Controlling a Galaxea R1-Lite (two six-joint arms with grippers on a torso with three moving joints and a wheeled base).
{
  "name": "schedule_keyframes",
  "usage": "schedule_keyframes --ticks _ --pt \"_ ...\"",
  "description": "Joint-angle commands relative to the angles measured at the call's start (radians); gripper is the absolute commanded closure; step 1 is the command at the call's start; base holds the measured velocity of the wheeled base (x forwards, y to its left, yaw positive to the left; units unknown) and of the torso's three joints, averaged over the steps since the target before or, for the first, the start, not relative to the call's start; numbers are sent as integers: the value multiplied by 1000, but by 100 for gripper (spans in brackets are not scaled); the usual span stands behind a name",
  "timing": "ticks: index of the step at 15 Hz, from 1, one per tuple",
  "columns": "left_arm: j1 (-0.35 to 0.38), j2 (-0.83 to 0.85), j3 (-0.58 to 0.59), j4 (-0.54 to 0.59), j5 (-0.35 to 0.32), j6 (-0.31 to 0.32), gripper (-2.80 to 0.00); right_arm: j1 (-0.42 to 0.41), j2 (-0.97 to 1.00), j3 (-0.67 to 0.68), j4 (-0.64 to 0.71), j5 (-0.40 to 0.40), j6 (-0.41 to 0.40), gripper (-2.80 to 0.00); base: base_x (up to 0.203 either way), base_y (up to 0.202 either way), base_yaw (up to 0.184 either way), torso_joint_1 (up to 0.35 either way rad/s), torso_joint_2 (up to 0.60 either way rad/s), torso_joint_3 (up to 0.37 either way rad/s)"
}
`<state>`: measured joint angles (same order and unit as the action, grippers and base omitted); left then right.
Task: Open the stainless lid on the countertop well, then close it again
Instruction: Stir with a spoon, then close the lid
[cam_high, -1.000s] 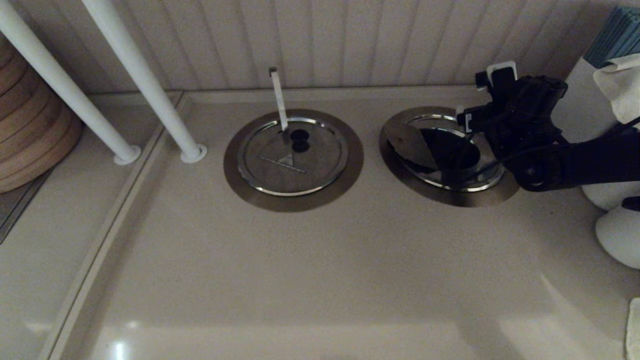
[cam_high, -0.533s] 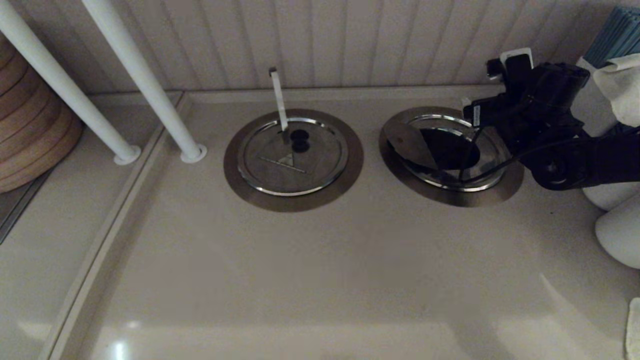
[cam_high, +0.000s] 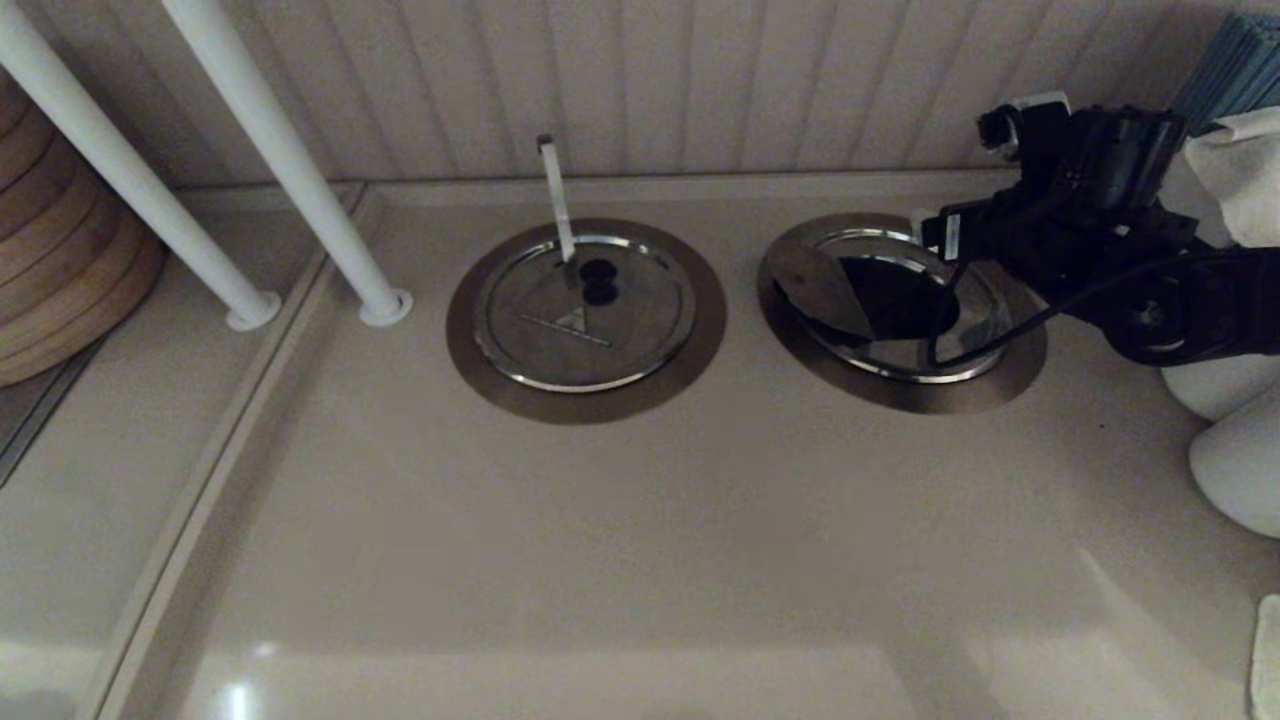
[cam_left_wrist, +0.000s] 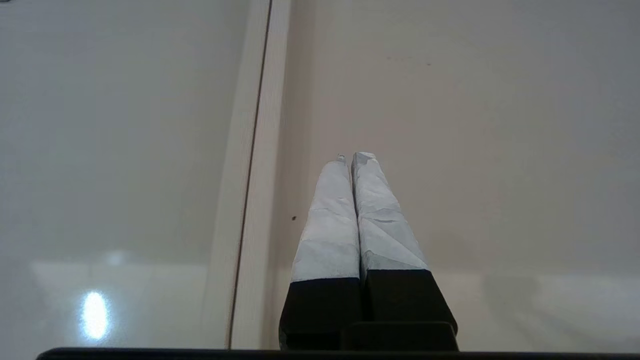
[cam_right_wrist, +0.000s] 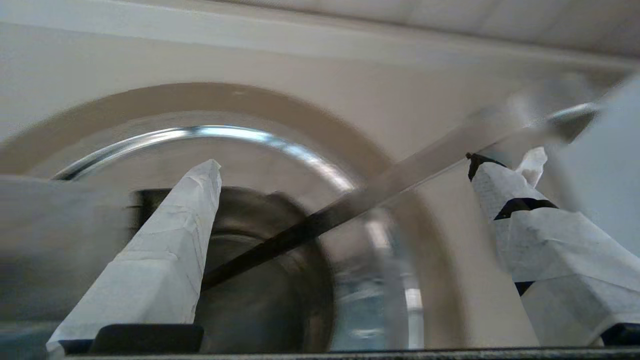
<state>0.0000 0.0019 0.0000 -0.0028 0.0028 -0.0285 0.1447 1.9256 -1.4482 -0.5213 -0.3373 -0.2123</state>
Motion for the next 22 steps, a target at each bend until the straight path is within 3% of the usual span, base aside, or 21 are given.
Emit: schedule_keyframes --ticks 1,5,9,12,15,22 --pt "0 0 0 0 0 -1 0 -8 35 -34 12 29 32 -280 0 0 0 0 0 0" --pt "0 0 0 0 0 -1 0 -69 100 -122 15 58 60 -280 0 0 0 0 0 0" --pt "0 0 0 0 0 -1 0 -59 -30 -86 63 95 119 -280 0 0 0 0 0 0" --pt "0 0 0 0 0 -1 0 -26 -144 -65 203 245 277 -280 0 0 0 0 0 0" --pt "0 0 0 0 0 -1 0 43 -232 8 230 358 358 -280 0 0 0 0 0 0" --pt "0 0 0 0 0 -1 0 204 -217 98 281 370 353 -280 0 0 0 0 0 0"
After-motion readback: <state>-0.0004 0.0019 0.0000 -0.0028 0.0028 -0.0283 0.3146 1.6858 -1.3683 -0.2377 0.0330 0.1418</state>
